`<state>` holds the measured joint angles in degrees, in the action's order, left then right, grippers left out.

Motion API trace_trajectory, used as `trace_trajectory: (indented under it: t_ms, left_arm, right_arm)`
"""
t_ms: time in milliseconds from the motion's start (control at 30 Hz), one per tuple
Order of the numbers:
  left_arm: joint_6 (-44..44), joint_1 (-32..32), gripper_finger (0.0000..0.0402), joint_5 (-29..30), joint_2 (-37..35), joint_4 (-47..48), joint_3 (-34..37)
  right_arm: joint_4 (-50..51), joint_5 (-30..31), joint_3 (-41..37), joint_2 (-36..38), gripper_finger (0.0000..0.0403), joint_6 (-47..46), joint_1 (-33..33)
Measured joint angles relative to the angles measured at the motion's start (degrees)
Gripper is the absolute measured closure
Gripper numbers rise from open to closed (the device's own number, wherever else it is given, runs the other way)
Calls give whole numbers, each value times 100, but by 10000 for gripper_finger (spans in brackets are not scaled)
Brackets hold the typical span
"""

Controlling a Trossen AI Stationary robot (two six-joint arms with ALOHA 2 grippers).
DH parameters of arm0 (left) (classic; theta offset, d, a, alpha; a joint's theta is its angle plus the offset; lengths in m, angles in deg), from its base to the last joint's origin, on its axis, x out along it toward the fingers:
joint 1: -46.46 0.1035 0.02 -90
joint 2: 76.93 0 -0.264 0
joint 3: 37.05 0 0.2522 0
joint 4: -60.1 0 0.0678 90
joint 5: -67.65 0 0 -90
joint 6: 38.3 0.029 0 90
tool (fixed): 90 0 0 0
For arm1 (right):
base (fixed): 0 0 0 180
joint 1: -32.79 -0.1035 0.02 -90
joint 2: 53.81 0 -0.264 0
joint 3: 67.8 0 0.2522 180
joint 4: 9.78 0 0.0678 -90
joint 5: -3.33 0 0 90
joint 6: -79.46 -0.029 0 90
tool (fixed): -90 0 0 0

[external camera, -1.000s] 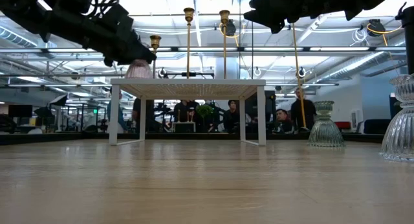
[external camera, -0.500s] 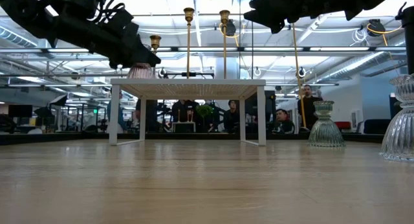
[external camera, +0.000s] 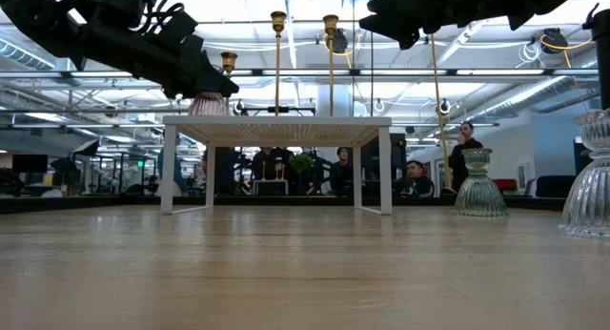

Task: Pick & Place candle stick holders
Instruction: Put the pink glass candle holder on the shelf, then put the green glass candle holder on the shelf aligned with the other glass candle holder

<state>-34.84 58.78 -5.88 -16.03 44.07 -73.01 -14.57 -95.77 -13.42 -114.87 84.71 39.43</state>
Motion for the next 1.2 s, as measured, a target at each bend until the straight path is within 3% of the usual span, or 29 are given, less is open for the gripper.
trace_trajectory:
  t_ms: [333,933,1200]
  left_arm:
    - [316,0,138,56,-53,-377,2]
    - [704,-264,135,64,-835,-383,2]
    - [1102,-783,135,10,-1319,-383,2]
  right_arm:
    - [7,-12,0,0,164,4,1]
    - [79,-1,-1,253,151,13,1]
    - [1152,7,-2,629,151,15,0]
